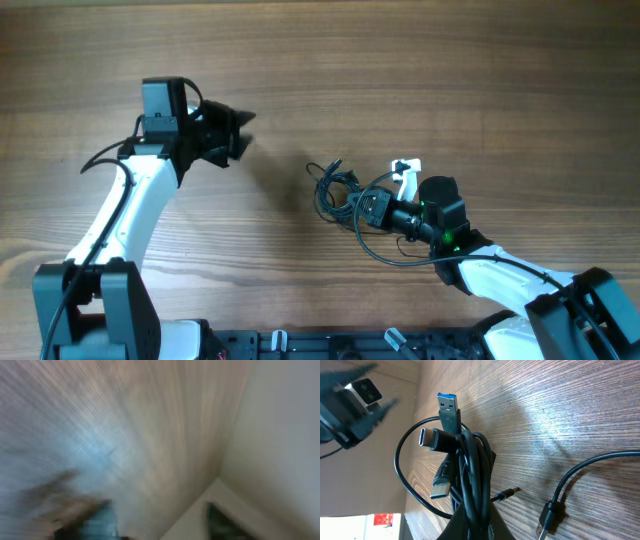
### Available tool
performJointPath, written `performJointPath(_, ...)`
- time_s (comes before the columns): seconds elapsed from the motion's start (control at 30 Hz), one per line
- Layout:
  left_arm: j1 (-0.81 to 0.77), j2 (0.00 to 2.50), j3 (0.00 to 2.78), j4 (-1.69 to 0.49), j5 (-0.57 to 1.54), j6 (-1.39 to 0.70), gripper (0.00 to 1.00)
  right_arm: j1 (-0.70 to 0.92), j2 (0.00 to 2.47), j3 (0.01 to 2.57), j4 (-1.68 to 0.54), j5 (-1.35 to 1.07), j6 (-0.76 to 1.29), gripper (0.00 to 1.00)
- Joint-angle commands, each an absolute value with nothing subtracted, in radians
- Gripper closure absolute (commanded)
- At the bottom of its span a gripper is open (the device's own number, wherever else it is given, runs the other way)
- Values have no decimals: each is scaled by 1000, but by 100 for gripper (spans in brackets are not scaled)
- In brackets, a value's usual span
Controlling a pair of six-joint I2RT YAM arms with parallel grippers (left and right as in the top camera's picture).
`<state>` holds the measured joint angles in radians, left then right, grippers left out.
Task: Untangle cables
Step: 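Reach the left gripper back to the coil held by the right gripper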
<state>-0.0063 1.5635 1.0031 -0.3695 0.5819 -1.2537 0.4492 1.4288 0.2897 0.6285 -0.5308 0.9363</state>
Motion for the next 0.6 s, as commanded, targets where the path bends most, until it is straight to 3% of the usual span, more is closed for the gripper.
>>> performJointPath(0.0,-77,1565,1006,-417,736,-906,21,451,1431,293,635,-530,916,96)
performJointPath(0.07,-127,1565,1006,-454,819,-715,21,451,1431,293,635,-532,917,96)
performJointPath(0.17,-210,1565,1006,-533,814,-603,24,451,1431,293,635,-532,917,96)
performJointPath(0.23,-275,1565,1006,-551,805,-602,35,451,1431,293,635,-532,917,96)
performJointPath(0.43,-406,1567,1006,-614,650,-670,40,451,1431,293,635,-532,917,96)
performJointPath(0.57,-467,1567,1006,-615,530,-707,53,451,1431,293,635,-533,918,96)
